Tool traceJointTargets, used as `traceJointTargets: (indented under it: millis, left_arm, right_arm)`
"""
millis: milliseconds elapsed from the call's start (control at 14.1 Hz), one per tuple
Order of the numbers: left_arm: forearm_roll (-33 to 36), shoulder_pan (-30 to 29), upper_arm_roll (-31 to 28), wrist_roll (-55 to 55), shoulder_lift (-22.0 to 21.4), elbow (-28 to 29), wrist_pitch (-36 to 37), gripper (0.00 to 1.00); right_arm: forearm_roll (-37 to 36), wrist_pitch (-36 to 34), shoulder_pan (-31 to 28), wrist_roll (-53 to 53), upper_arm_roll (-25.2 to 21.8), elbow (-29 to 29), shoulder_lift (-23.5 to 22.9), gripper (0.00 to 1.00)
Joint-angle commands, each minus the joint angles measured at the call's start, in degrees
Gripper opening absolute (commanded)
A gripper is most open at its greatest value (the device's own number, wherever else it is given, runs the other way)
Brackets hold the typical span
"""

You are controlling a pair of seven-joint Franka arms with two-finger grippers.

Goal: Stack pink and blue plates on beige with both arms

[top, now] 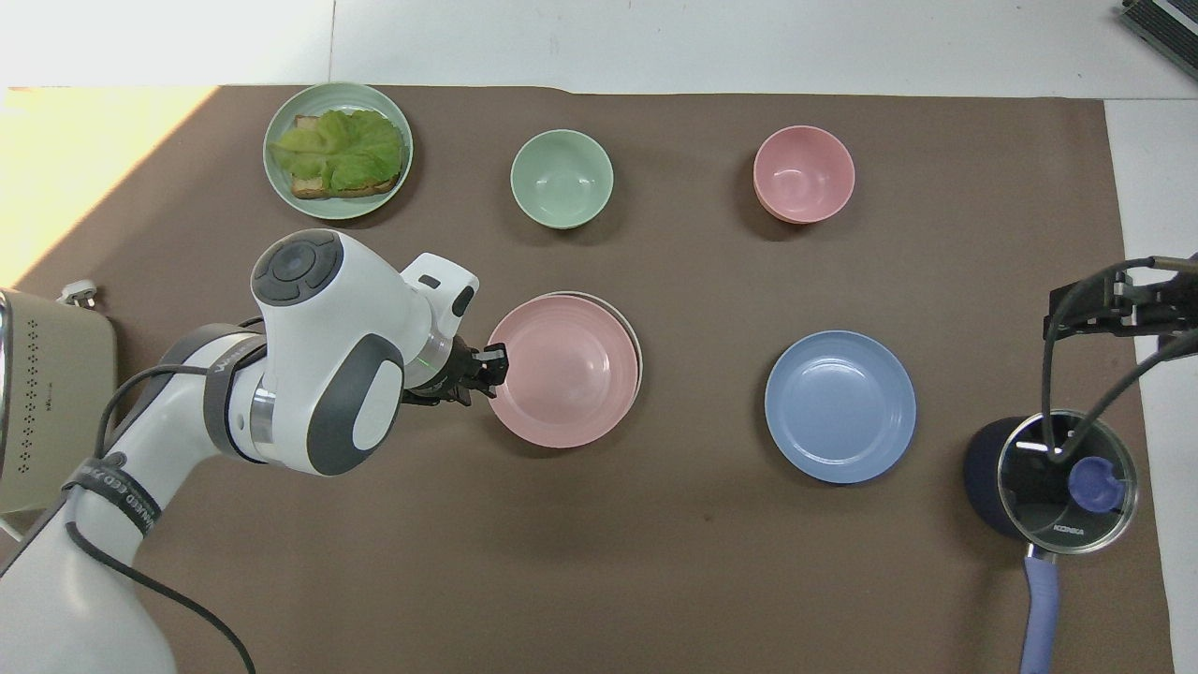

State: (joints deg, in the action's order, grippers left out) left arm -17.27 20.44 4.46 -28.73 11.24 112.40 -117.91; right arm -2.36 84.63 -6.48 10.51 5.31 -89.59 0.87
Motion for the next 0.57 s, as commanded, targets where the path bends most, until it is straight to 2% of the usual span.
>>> traceJointTargets:
  millis: [0,213,497]
  left_arm:
    - [2.83,-5.82,-0.6,2.09,-1.39,-2.25,2.15,1.0]
    - [16.0,-10.58,-0.68,12.52,-1.66,-10.76,7.51,1.0]
    - [20.51,-16.04,-0.68,26.76,-2.45,-24.3,19.97,1.0]
  right_arm:
    - [1.48,-0.61,-0.91,-1.72,0.05,-0.41,0.45,1.0]
    - [1.48,-0.7,-0.91,-1.81,0.05,-0.5,0.45,1.0]
    - [1.48,-0.7,-1.08,-1.81,0.05,-0.5,0.54,1.0]
